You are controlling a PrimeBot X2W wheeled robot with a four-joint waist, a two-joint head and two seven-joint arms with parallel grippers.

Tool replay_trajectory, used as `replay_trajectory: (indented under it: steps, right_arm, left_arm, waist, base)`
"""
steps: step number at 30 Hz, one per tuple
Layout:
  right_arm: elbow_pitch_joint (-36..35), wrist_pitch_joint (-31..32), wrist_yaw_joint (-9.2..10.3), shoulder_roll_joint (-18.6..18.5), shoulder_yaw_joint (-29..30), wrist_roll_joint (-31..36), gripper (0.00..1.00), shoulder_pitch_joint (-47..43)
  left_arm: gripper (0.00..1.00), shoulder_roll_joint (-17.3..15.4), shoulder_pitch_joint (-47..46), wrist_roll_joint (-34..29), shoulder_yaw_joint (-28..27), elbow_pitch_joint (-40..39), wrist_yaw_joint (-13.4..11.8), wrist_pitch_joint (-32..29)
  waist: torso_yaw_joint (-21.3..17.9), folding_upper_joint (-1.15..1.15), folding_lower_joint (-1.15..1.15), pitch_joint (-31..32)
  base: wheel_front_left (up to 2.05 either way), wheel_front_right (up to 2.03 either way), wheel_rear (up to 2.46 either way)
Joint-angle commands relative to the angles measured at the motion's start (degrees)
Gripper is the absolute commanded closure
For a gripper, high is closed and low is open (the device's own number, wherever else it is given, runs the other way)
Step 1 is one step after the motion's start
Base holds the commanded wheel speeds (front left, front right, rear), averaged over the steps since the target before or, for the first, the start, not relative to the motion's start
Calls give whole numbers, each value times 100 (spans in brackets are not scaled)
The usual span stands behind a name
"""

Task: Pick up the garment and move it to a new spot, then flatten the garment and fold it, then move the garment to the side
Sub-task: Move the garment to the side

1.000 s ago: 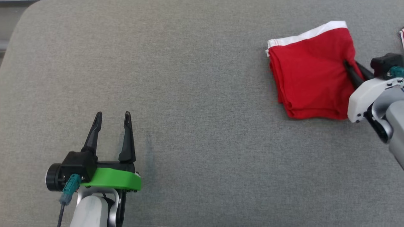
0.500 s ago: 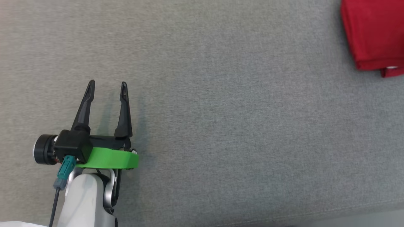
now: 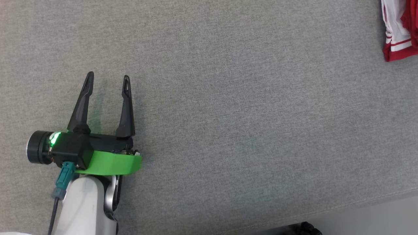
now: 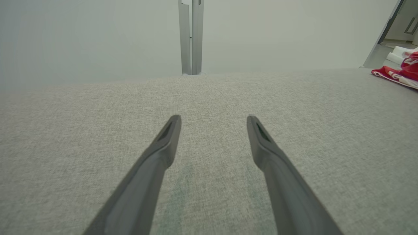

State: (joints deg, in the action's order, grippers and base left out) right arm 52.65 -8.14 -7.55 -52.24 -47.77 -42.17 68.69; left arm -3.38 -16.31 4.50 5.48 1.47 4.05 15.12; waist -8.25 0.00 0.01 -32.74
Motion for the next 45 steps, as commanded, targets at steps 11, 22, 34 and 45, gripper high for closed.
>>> replay_trajectory:
  steps: [11,22,34,45]
  right_arm:
    - [887,-418,14,385,-191,132,0,363]
    - [113,-703,14,813,228,195,0,258]
    - [-1883,-705,14,1855,2338,1336,0,-2102]
    - [-3232,-706,13,2930,3827,2044,0,-4553]
  left_arm:
    - [0,-34,65,24,-100,-32,-26,-1]
    - [0,15,360,259,-261,254,-77,-1]
    - [0,36,1032,437,-552,412,-100,-2]
    - [0,42,1443,466,-706,547,2,-2]
  waist:
    - [124,0,-1,61]
    - [170,0,-1,855]
    - [438,0,-1,1966]
    - [622,0,-1,2539]
  base:
    - [0,0,0]
    - [0,0,0]
    - [0,0,0]
    - [0,0,0]
